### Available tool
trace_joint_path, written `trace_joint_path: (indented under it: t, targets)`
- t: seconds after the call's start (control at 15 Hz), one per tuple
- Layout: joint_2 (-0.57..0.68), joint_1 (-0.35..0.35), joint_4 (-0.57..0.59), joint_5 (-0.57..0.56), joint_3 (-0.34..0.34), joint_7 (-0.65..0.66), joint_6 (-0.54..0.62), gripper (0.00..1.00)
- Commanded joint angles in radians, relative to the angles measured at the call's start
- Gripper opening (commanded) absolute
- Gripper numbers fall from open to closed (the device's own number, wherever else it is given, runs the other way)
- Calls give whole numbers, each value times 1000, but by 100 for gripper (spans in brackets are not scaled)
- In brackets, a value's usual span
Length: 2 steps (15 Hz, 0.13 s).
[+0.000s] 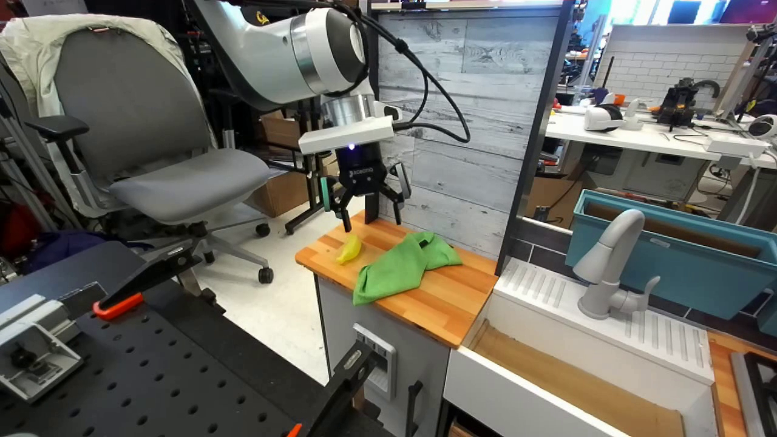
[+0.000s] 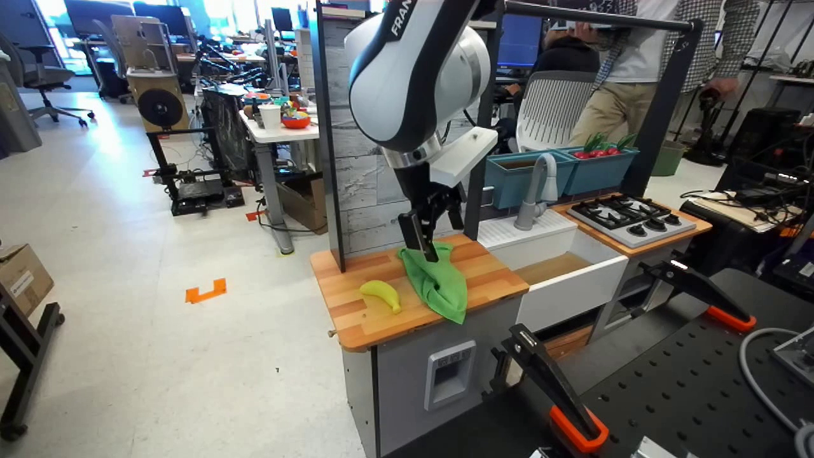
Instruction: Unfold the green towel
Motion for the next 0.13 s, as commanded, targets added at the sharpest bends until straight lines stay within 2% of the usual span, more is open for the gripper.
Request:
trace_joint_path:
  t: [0.0,0.07]
  targets:
    - [-5,-19,7,-20,21,11,-9,100]
    - [-9,-20,6,-20,21,12,-10,100]
